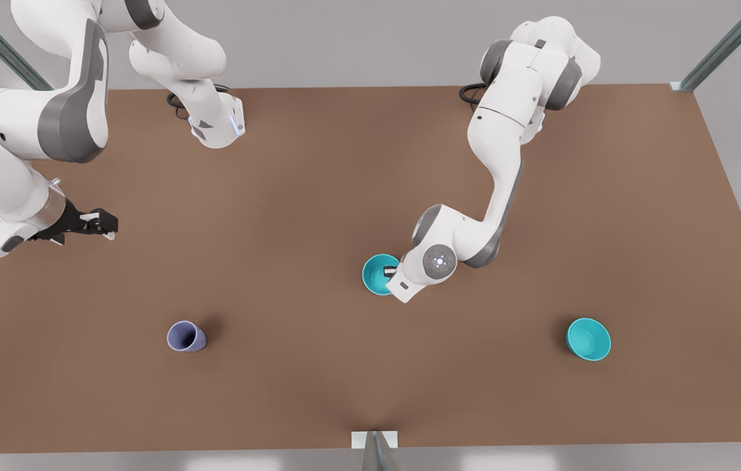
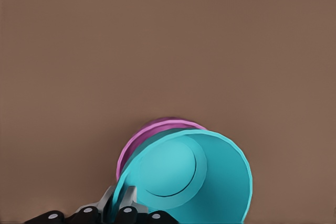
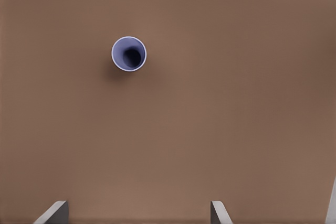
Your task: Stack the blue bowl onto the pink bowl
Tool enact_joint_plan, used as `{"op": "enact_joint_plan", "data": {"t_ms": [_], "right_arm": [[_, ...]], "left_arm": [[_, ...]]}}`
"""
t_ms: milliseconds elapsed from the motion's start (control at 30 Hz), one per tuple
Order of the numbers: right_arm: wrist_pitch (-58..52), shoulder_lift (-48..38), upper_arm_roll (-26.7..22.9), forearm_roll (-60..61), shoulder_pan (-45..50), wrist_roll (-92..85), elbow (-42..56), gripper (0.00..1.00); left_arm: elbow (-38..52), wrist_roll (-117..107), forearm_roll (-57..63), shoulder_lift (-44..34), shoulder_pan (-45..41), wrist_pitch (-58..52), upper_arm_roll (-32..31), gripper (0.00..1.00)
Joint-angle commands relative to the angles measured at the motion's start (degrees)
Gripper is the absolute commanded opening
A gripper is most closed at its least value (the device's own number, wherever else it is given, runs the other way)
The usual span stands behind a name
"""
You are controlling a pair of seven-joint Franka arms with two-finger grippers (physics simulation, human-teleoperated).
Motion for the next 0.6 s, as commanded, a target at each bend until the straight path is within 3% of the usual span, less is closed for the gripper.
{"op": "enact_joint_plan", "data": {"t_ms": [0,67,100,133,200,233,300,367,567], "right_arm": [[-0.03,-0.07,0.00,-0.01,-0.02,-1.39,0.03,1.00],[-0.03,-0.07,0.00,-0.01,-0.02,-1.39,-0.06,1.00],[-0.03,-0.07,0.00,-0.01,-0.02,-1.39,0.03,1.00],[-0.03,-0.07,0.00,-0.01,-0.02,-1.39,0.03,1.00],[-0.03,-0.07,0.00,-0.01,-0.02,-1.39,0.03,1.00],[-0.03,-0.07,0.00,-0.01,-0.02,-1.39,0.03,1.00],[-0.03,-0.07,0.00,-0.01,-0.02,-1.39,0.03,1.00],[-0.03,-0.07,0.00,-0.01,-0.02,-1.39,0.03,1.00],[-0.03,-0.07,0.00,-0.01,-0.02,-1.39,0.03,1.00]], "left_arm": [[0.02,-8.76,-0.12,-0.09,0.04,-1.00,-0.44,1.00],[0.02,-8.67,-0.12,-0.35,0.39,-3.10,-0.53,1.00],[0.46,-8.67,0.67,-1.93,0.65,-10.82,0.26,1.00],[1.77,-8.23,1.99,-8.25,2.76,-23.90,5.43,1.00],[18.56,5.64,11.04,-11.95,11.20,-48.89,8.79,1.00],[20.59,11.52,15.32,-13.61,11.99,-51.96,8.79,1.00],[19.98,26.02,17.98,-21.52,15.22,-52.50,8.09,1.00],[-3.57,32.73,20.01,-35.16,20.87,-31.41,7.73,1.00],[-3.32,33.17,20.27,-35.86,21.75,-33.60,7.64,1.00]]}}
